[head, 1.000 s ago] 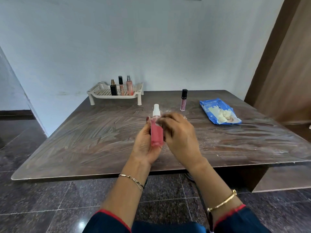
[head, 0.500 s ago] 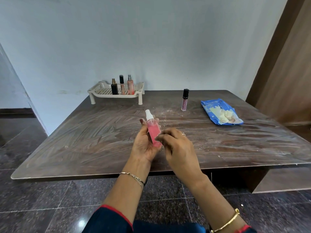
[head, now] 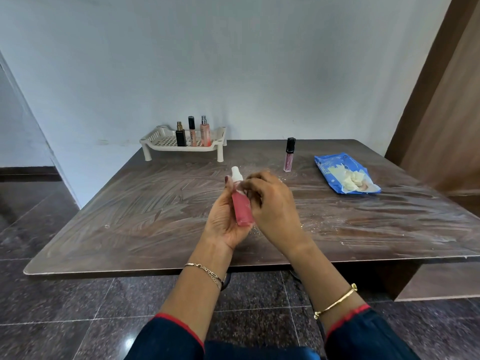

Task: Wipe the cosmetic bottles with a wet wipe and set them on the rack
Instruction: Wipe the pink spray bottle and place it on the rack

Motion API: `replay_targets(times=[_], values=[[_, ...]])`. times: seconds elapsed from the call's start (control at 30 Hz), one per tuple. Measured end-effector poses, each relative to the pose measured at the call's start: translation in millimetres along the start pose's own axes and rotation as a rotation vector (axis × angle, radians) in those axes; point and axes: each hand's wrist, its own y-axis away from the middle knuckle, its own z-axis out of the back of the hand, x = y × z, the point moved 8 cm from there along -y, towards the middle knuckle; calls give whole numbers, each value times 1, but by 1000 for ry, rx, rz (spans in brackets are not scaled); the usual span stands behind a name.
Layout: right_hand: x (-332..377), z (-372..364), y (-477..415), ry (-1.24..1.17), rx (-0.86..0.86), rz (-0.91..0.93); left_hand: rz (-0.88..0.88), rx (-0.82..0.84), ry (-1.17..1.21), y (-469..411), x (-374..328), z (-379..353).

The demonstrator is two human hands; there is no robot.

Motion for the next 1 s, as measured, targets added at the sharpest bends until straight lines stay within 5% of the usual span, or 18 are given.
replay_targets(times=[0.33, 0.47, 0.77, 1.0], values=[[-13, -9, 16, -23, 186, 25, -89, -271, 73, -15, -10, 22], [-35, -12, 9, -18, 330, -125, -158, -357, 0, -8, -29, 21], [-62, -46, -1, -1070, 116, -822, -222, -404, -252, -2, -72, 8], [-58, -79, -40, -1155, 193, -907, -339, -527, -522, -3, -151, 12]])
